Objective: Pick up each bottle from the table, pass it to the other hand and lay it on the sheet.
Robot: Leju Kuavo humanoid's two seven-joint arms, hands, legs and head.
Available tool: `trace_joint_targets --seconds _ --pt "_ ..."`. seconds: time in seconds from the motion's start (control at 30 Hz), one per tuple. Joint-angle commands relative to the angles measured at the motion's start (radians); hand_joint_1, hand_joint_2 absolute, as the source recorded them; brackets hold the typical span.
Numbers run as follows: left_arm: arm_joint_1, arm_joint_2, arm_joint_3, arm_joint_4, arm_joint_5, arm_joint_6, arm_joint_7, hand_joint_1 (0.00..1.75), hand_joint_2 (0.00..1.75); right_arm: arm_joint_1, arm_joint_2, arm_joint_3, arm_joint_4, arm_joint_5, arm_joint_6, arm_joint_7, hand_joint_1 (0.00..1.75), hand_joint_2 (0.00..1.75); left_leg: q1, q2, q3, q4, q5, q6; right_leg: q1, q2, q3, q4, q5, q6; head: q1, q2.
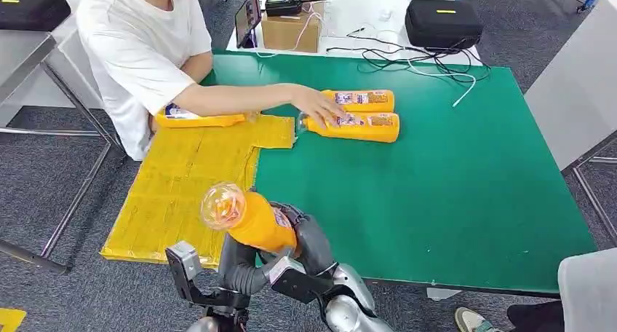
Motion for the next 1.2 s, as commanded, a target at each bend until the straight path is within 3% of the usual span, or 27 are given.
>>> trace_joint_targets --seconds 0.03,0.1,0.13,0.17,0.47,0.5,0.53,0.57,0.6,1.03,1.2 --pt "-0.015 0.001 -0.008 0.004 0.095 -0.087 0.069 0.05 1.75 -0.05 -0.003 0.063 0.103 -0.007 0.027 -0.013 1.75 1.75 0.0 0.001 0.001 0.0 0.0 -0.001 0.001 0.001 0.001 0.0 0.0 -0.001 0.0 0.0" --pt "-0.023 0.001 -0.015 0.017 0.053 -0.053 0.052 0.77 1.75 -0.053 -0.007 0.07 0.106 0.014 -0.001 -0.013 1.75 1.75 0.001 0.001 0.001 0.0 0.0 -0.001 0.001 0.001 0.002 -0.001 0.0 -0.002 0.0 0.0" --pt "-0.026 -0.002 -0.015 0.021 0.05 -0.05 0.05 1.43 1.75 -0.054 -0.008 0.069 0.105 0.013 -0.001 -0.013 1.75 1.75 0.001 0.001 0.002 0.001 -0.001 -0.002 0.001 0.001 0.003 0.0 0.0 -0.002 0.0 0.0" --pt "-0.027 -0.005 -0.012 0.022 0.05 -0.049 0.05 1.71 1.75 -0.054 -0.008 0.068 0.104 0.008 0.001 -0.014 1.75 1.75 0.001 0.001 0.001 0.0 0.0 -0.001 0.001 0.001 0.002 -0.001 0.0 -0.002 0.0 0.0" --pt "-0.024 -0.006 -0.01 0.014 0.06 -0.057 0.052 1.75 1.75 -0.05 -0.006 0.065 0.1 0.0 0.002 -0.015 1.75 1.75 0.001 0.001 0.001 0.0 -0.001 -0.001 0.001 0.0 0.002 0.0 0.0 -0.002 0.0 0.0" --pt "-0.024 -0.005 -0.01 0.014 0.064 -0.06 0.054 1.75 1.75 -0.048 -0.004 0.064 0.098 -0.005 0.003 -0.017 1.48 1.75 0.0 0.0 0.001 0.0 0.0 -0.001 0.0 0.0 0.001 0.0 0.0 -0.001 0.0 0.0" --pt "-0.023 -0.005 -0.01 0.012 0.064 -0.06 0.054 1.75 1.75 -0.044 -0.001 0.062 0.097 -0.009 0.0 -0.018 0.23 1.75 0.001 0.001 0.002 0.0 -0.001 -0.002 0.001 0.0 0.002 0.0 0.0 -0.002 0.0 0.0" --pt "-0.02 -0.005 -0.009 0.007 0.066 -0.059 0.054 1.75 1.75 -0.04 0.002 0.058 0.092 -0.016 -0.005 -0.02 0.0 1.75 0.001 0.0 0.001 0.0 0.0 -0.001 0.001 0.0 0.001 0.0 0.0 -0.001 0.0 0.0" --pt "-0.018 -0.006 -0.006 0.002 0.08 -0.067 0.06 1.75 1.75 -0.034 0.005 0.054 0.085 -0.023 -0.014 -0.028 0.0 0.0 0.001 0.001 0.002 0.001 -0.001 -0.002 0.001 0.0 0.002 0.0 -0.001 -0.002 0.0 0.0" --pt "-0.018 -0.003 0.018 -0.026 0.102 -0.078 0.073 1.75 1.75 0.003 0.005 0.03 -0.006 -0.056 -0.092 -0.11 0.0 0.0 0.001 0.0 0.001 0.001 -0.001 -0.002 0.001 0.0 0.002 0.0 -0.001 -0.003 0.0 0.0" --pt "-0.022 0.001 0.096 -0.064 -0.064 0.051 -0.013 1.75 1.75 0.03 -0.019 0.017 -0.089 -0.079 -0.09 -0.155 0.0 0.0 0.0 0.0 0.0 0.0 0.0 -0.001 0.0 0.0 0.0 0.0 0.0 -0.001 0.0 0.0"
